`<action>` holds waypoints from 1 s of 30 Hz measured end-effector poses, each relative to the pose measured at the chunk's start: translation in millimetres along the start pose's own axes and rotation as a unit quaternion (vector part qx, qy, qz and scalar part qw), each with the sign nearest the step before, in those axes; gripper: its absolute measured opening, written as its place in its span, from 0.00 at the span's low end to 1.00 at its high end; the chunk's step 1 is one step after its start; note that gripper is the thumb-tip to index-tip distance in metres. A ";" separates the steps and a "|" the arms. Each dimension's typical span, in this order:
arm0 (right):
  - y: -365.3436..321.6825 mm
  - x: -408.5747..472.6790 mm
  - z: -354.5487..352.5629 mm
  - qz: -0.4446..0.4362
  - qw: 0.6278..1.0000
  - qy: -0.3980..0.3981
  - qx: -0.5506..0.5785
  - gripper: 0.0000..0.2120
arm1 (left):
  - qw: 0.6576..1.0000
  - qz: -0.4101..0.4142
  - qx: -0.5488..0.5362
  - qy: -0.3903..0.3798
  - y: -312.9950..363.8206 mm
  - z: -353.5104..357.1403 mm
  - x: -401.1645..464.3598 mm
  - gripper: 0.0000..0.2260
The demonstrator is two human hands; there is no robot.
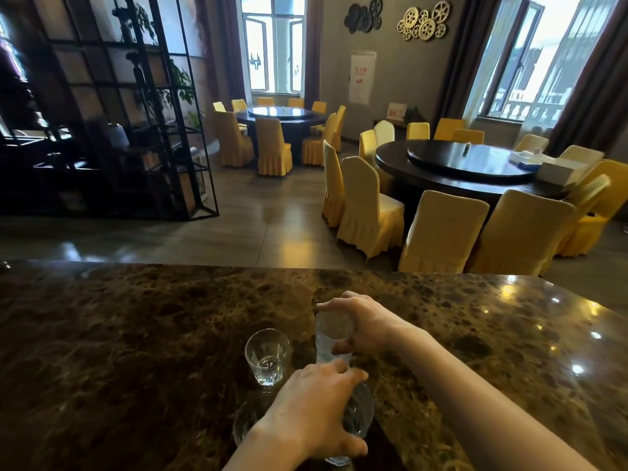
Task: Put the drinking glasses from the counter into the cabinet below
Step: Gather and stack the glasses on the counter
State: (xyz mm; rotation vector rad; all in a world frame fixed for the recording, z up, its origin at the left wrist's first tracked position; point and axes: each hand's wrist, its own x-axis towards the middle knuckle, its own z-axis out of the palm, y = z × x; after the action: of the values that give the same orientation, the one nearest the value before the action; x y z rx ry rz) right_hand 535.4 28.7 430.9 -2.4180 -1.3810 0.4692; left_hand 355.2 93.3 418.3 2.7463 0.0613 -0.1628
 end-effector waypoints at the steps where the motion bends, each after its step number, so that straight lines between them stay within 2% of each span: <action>1: -0.4 -0.9 -0.1 0.001 1.000 0.001 0.002 0.38 | 1.000 0.000 0.001 -0.001 0.2 -0.3 0.0 0.40; 6: -6.5 -11.3 -6.7 0.013 0.999 0.004 0.038 0.37 | 1.000 0.001 -0.002 0.009 0.3 -0.6 -3.1 0.42; 10: -17.4 -34.9 -19.1 0.009 0.996 0.071 0.055 0.31 | 0.998 0.012 -0.023 0.052 0.5 -1.3 -15.0 0.42; 14: -35.8 -80.2 -24.9 -0.012 0.989 0.143 -0.023 0.28 | 0.986 -0.002 -0.048 0.157 -23.0 -15.3 -45.4 0.33; 17: -62.1 -115.9 -14.0 -0.051 0.987 0.145 -0.042 0.28 | 0.975 -0.048 -0.052 0.210 -63.5 -35.2 -65.6 0.24; 19: -86.2 -128.1 2.6 -0.070 0.989 0.120 -0.054 0.28 | 0.974 -0.078 -0.043 0.208 -93.4 -47.4 -70.3 0.24; 22: -113.4 -124.5 35.8 -0.107 0.989 0.063 -0.083 0.29 | 0.982 -0.106 -0.002 0.159 -125.4 -55.1 -57.9 0.33; 26: -129.8 -101.8 88.8 -0.114 0.987 -0.007 -0.113 0.31 | 0.992 -0.071 0.036 0.096 -143.6 -48.2 -27.1 0.39; 30: -130.6 -84.9 121.3 -0.072 0.989 -0.037 -0.120 0.33 | 0.997 -0.020 0.063 0.040 -144.9 -36.0 -5.4 0.41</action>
State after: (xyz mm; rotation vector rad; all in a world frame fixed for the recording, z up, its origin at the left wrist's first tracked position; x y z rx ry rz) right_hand 342.6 31.3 388.4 -2.4826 -1.7196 0.3798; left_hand 344.2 240.8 397.4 2.8782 0.1325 -0.0683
